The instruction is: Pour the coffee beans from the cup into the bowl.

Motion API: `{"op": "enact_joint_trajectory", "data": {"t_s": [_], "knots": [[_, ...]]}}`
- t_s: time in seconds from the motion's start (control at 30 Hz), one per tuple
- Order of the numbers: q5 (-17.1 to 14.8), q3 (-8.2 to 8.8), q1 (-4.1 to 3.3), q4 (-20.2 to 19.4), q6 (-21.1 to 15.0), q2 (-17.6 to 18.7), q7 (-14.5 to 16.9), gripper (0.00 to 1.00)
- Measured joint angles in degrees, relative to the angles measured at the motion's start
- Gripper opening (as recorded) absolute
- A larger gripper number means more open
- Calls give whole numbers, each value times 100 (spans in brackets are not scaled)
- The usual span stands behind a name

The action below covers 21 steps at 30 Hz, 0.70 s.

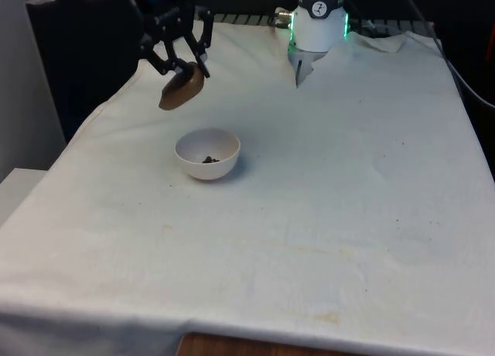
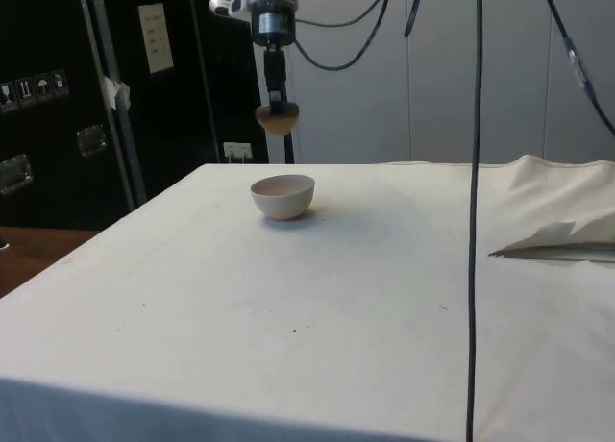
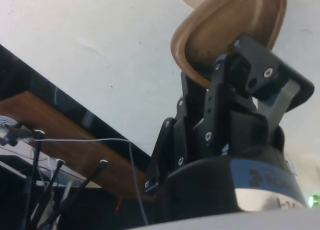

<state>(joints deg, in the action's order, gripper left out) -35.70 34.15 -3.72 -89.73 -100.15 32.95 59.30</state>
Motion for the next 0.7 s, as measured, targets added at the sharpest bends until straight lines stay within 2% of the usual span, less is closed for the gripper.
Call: {"op": "enact_joint_trajectory", "data": {"t_s": [0.13,0.7], "knots": [[109,-74,-17,109,-23,29,-149,2],[424,-143,-74,498,-17,-23,-733,2]]}}
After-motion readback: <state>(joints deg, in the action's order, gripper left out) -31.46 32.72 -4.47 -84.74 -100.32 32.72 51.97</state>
